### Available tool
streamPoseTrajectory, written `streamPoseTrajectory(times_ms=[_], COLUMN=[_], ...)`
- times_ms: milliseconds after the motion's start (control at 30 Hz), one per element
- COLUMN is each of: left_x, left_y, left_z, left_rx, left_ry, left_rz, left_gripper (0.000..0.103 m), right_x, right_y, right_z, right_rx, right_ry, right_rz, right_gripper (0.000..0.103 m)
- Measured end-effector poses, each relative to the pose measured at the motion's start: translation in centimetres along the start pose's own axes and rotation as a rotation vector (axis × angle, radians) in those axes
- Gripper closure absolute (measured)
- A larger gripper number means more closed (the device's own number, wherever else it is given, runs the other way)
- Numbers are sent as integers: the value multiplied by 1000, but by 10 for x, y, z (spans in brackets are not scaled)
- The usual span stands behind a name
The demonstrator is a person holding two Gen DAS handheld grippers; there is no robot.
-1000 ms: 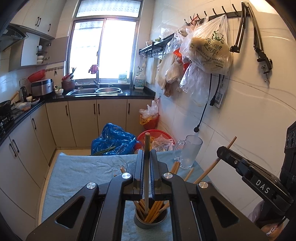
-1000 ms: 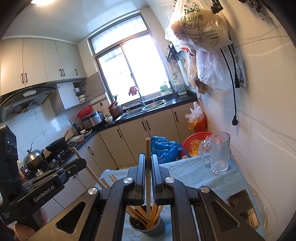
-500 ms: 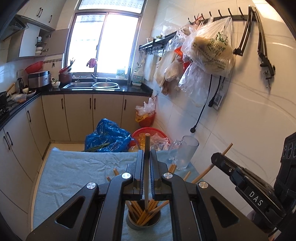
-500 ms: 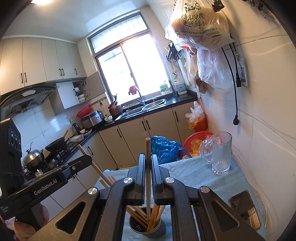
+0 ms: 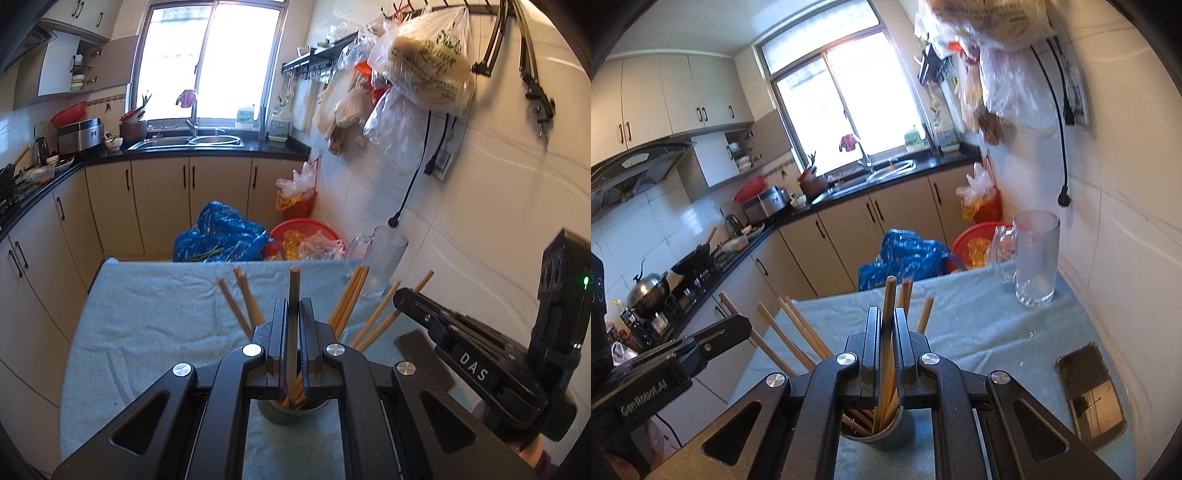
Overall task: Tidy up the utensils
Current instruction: 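Push the left tool's chopstick down into the cup while the right tool pushes its own, then open both tools and release the chopsticks in the black cup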
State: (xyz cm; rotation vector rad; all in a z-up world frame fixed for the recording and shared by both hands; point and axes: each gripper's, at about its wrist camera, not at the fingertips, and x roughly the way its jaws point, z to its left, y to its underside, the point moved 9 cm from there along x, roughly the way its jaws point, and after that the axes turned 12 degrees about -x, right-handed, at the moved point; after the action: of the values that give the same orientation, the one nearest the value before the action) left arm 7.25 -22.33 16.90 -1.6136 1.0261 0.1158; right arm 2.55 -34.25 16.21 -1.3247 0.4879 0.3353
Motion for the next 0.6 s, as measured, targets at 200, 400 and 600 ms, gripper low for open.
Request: streamPoseTrajectory(times_ms=[200,400,600], left_x=[16,22,31], left_y=[19,29,39], left_z=[15,26,33], left_rx=[-26,-42,-51], left_ry=[-23,-38,-57], left_rz=[48,74,108], left_gripper=[98,98,98], right_x=[17,25,26], right_y=[19,24,24], right_z=[0,-7,-9], right_rx=[3,13,14], right_ry=[-6,4,6], right_rz=[47,65,67], right_gripper=[96,96,95])
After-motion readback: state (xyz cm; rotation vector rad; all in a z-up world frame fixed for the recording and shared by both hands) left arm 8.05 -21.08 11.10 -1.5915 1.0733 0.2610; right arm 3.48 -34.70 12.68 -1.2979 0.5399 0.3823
